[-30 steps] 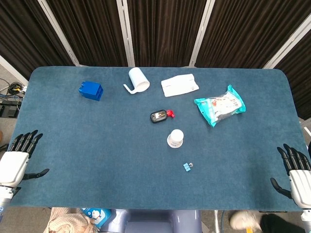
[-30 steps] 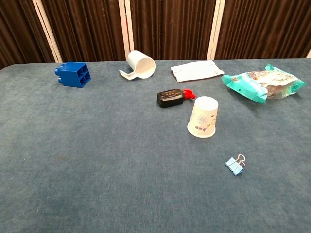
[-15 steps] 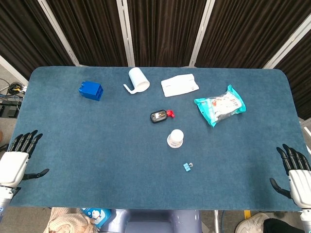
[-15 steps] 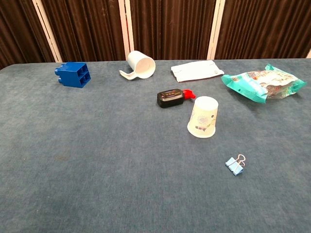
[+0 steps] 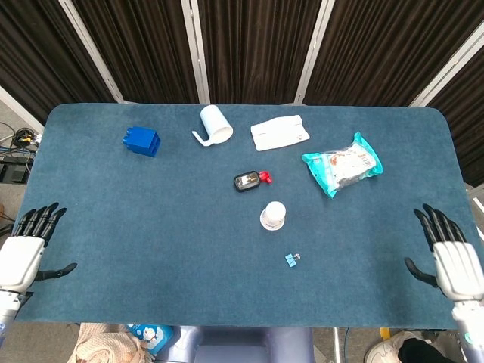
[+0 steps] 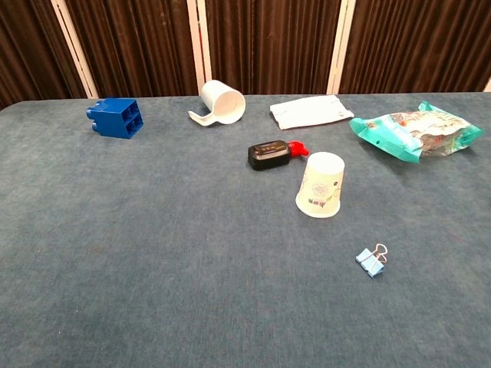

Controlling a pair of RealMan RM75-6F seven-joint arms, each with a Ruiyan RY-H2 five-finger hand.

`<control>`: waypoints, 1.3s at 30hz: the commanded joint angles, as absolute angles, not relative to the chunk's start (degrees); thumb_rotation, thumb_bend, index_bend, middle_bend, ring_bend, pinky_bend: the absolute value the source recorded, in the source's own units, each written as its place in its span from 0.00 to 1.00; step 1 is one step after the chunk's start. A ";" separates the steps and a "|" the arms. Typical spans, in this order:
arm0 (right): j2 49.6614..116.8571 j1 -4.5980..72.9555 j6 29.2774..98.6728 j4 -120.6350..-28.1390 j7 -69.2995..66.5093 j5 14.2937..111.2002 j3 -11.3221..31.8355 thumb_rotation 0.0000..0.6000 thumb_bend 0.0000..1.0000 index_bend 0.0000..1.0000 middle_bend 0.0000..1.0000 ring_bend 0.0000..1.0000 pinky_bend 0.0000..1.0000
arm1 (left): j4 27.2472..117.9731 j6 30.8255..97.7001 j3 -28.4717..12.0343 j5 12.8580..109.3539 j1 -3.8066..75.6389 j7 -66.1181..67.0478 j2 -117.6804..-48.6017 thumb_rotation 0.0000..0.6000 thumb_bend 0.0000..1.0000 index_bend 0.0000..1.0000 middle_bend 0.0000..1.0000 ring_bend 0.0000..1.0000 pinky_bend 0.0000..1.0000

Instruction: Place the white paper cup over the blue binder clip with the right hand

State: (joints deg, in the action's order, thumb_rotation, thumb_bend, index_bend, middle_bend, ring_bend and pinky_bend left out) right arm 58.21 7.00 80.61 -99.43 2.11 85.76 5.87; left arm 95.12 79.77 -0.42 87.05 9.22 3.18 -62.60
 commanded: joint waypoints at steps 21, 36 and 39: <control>74.53 35.01 56.06 -100.17 23.86 57.43 16.85 1.00 0.30 0.08 0.14 0.18 0.29 | 96.78 74.61 -1.06 82.08 10.55 0.13 -60.80 1.00 0.00 0.00 0.00 0.00 0.00; 84.11 41.60 55.26 -98.67 28.75 52.82 14.27 1.00 0.30 0.09 0.14 0.18 0.29 | 97.06 72.67 -1.58 80.72 11.46 -1.97 -60.06 1.00 0.00 0.00 0.00 0.00 0.00; 85.44 42.73 55.49 -97.84 29.93 51.75 14.09 1.00 0.30 0.09 0.14 0.18 0.29 | 97.20 72.54 -1.59 80.58 11.49 -2.30 -59.94 1.00 0.00 0.00 0.00 0.00 0.00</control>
State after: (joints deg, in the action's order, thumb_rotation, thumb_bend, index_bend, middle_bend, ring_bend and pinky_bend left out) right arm 85.04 42.41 55.36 -98.18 29.54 52.09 14.22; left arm 97.19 72.56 -1.59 80.61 11.48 -2.28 -59.96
